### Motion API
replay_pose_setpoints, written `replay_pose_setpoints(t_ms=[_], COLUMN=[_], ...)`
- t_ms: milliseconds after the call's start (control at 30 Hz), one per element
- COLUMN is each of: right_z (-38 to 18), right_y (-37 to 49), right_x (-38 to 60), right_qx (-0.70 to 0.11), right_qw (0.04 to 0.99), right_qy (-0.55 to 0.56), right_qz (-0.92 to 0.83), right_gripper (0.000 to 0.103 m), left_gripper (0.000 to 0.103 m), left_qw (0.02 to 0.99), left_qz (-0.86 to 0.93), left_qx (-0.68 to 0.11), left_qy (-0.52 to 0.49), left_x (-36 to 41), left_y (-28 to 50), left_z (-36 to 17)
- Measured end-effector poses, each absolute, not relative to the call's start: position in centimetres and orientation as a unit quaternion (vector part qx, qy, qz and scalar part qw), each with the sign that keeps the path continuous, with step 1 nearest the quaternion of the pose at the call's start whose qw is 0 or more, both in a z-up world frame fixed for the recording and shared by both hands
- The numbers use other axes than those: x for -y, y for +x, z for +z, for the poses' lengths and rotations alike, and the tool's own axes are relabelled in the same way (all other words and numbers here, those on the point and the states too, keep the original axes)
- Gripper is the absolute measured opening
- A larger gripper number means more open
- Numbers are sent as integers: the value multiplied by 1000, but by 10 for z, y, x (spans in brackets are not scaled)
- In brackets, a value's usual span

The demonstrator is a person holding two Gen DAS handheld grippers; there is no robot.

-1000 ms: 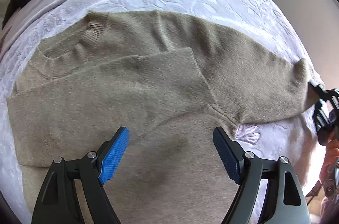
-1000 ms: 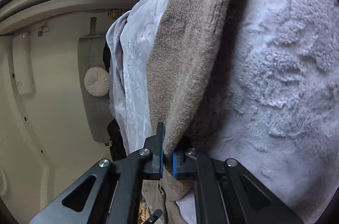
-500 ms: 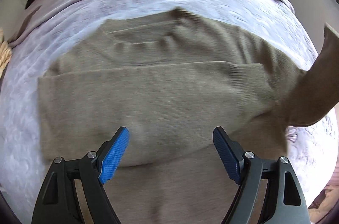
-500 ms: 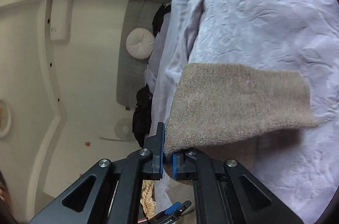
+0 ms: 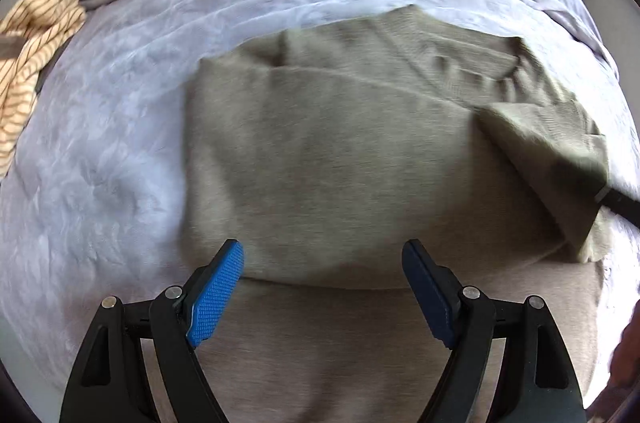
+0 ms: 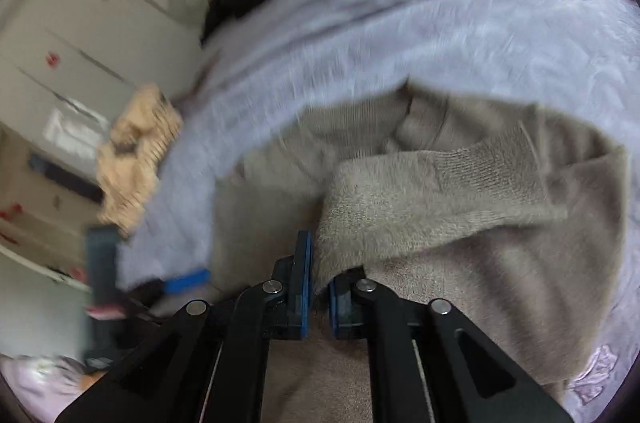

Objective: Fold small clothes
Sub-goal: 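Fold the held sleeve across the chest and lay it down with the right tool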

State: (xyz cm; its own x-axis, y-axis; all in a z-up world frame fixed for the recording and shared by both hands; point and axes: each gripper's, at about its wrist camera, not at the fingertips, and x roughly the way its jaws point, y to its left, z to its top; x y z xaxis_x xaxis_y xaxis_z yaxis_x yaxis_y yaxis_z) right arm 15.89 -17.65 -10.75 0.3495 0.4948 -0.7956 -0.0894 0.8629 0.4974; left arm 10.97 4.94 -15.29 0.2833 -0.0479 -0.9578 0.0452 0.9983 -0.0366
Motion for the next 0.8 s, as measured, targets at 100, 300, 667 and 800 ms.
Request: replay_pose_setpoints(t_ms=[100,300,667,800], right_z=[-144,-148,-153,-111], right_y=[155,141,148,165], right_x=[155,172,239,182], right_qx=[-591,-589,-494,-506], right_qw=[775,762,728,786], right_qy=[158,232,472,324], right_qz=[161,136,49,144], right_gripper=[38,58,7,7], left_gripper=[82,82,82,82], left_qw=[791,792,798,803], left_qz=[-24,-38,-37,-21], left_qx=[-612,-609,-601,-594], left_qy=[-3,-9,-35,-37], left_x=[-58,-66,-98,-119], left_y=[112,111,115,116], left_z=[-166,-172,-159,-153])
